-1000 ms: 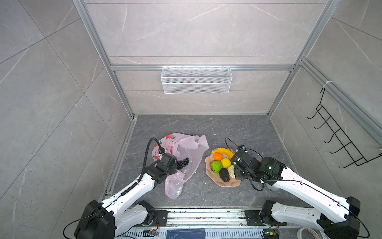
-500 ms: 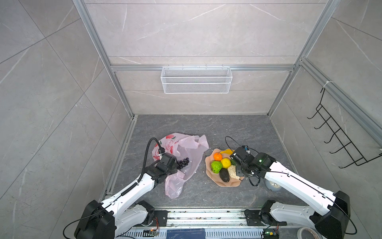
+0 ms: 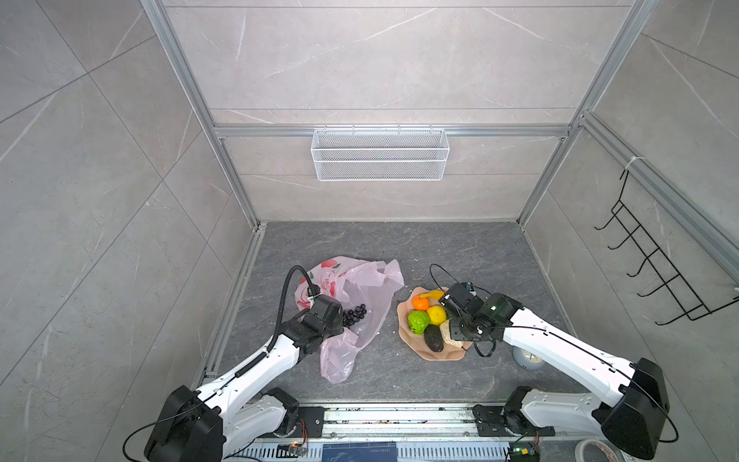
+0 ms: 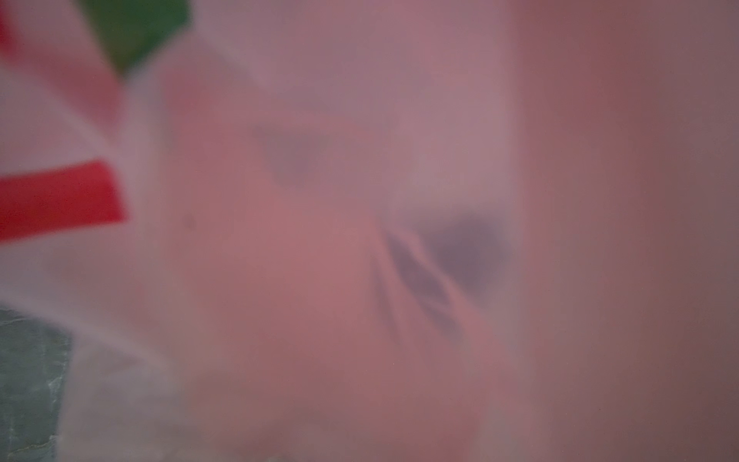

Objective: Take the fake fruits out of the plastic bag
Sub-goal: 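Lay the banana across the bowl fruits and open the right gripper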

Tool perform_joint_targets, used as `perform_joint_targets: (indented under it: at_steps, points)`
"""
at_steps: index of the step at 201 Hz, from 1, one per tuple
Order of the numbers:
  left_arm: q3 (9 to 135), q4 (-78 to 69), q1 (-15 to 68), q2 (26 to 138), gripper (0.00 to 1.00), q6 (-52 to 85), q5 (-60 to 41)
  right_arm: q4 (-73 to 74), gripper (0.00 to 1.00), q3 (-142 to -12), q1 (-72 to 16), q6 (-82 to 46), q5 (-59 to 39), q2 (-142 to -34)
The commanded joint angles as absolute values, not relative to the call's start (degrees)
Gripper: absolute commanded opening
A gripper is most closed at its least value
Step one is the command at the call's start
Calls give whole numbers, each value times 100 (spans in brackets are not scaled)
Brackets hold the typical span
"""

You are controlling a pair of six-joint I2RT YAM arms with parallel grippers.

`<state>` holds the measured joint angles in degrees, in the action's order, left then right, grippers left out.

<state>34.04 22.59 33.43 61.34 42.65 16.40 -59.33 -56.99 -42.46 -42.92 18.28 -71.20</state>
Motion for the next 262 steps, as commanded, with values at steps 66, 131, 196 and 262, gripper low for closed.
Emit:
perform_joint_targets:
  at_steps: [66, 131, 196, 262]
  points:
    - [3395, 2197, 3322, 5994, 6, 4179, 1686, -5842, 18, -6030, -4210, -4061, 2182, -7701]
    - [3392, 2215, 3318, 6007, 6, 4154, 1713, -5888, 37, -6033, -4210, -4025, 2319, -7765]
    - [3383, 2155, 3318, 6094, 6, 4174, 1694, -5911, 45, -6095, -4213, -3964, 2276, -7654]
    - [3435, 2117, 3321, 6142, 6, 4119, 1690, -6120, 57, -6297, -4210, -3911, 2482, -7356]
